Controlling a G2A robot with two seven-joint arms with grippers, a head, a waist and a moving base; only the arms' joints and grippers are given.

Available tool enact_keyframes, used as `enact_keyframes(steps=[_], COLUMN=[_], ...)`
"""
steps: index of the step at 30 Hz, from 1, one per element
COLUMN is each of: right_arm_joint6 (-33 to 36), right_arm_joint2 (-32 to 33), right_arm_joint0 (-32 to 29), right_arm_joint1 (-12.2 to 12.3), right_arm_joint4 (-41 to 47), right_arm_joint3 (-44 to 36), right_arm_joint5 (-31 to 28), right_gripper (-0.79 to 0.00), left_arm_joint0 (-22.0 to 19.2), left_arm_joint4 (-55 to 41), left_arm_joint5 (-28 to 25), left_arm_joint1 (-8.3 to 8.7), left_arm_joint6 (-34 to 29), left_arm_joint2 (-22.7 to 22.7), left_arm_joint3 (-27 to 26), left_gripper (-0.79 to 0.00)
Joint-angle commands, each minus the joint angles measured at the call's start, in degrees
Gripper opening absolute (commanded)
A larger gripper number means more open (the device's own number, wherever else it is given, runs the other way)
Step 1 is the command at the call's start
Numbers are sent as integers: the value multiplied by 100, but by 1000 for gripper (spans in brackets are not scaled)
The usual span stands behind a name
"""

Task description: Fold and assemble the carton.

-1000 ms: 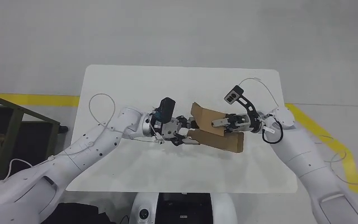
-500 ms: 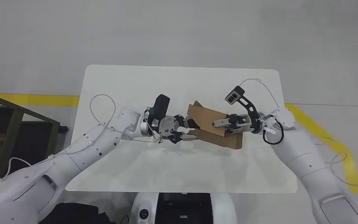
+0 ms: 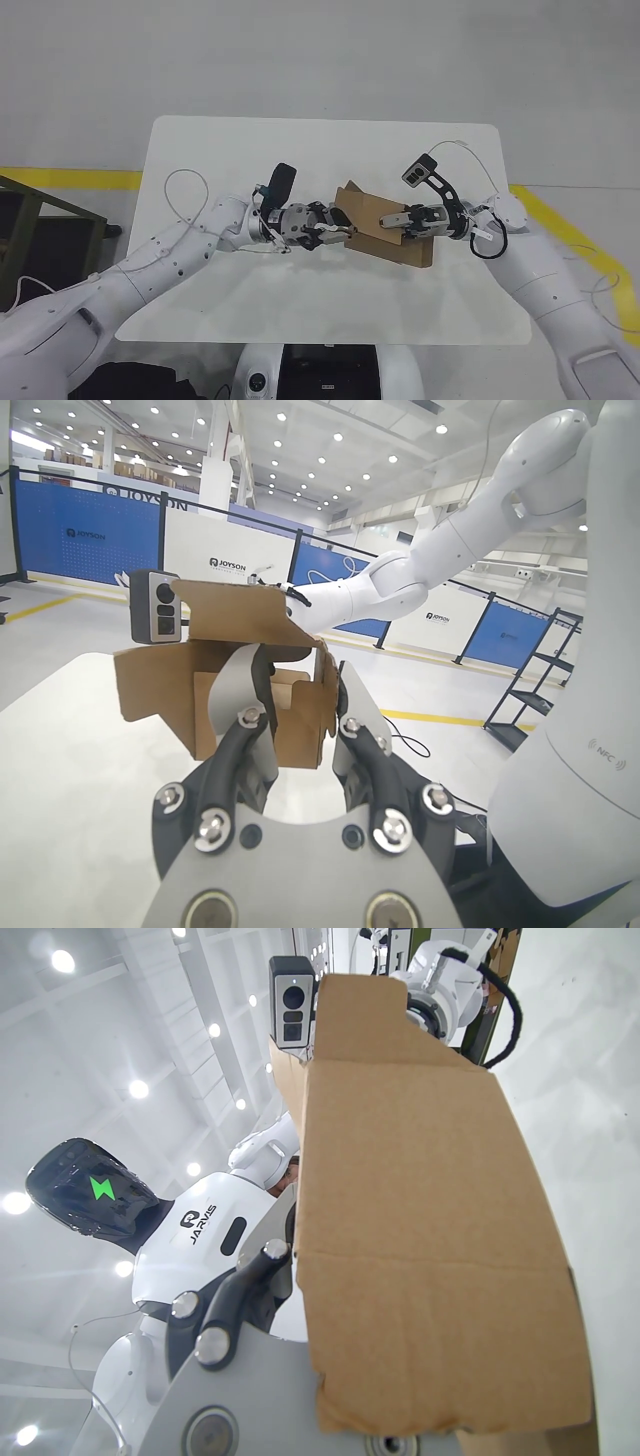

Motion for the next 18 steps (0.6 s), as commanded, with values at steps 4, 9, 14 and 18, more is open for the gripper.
enact_keyframes(steps=[4, 9, 14, 18], right_arm_joint6=[0, 0, 0, 0], right_arm_joint2=[16, 26, 37, 36], right_arm_joint0=[-12, -25, -25, -26], right_arm_joint1=[5, 9, 11, 7], right_arm_joint4=[9, 14, -5, -19], right_arm_joint3=[-28, -52, -51, -30], right_arm_joint5=[0, 0, 0, 0], right_gripper=[-785, -785, -785, -785], left_arm_joint0=[-72, -141, -194, -206], left_arm_joint4=[-81, -289, -549, -703], left_arm_joint5=[0, 0, 0, 0], left_arm_joint1=[-25, -54, -64, -55], left_arm_joint6=[-33, -187, -431, -665], left_arm_joint2=[120, 195, 203, 171], left_arm_joint3=[103, 196, 248, 254], left_gripper=[-514, -508, -514, -529])
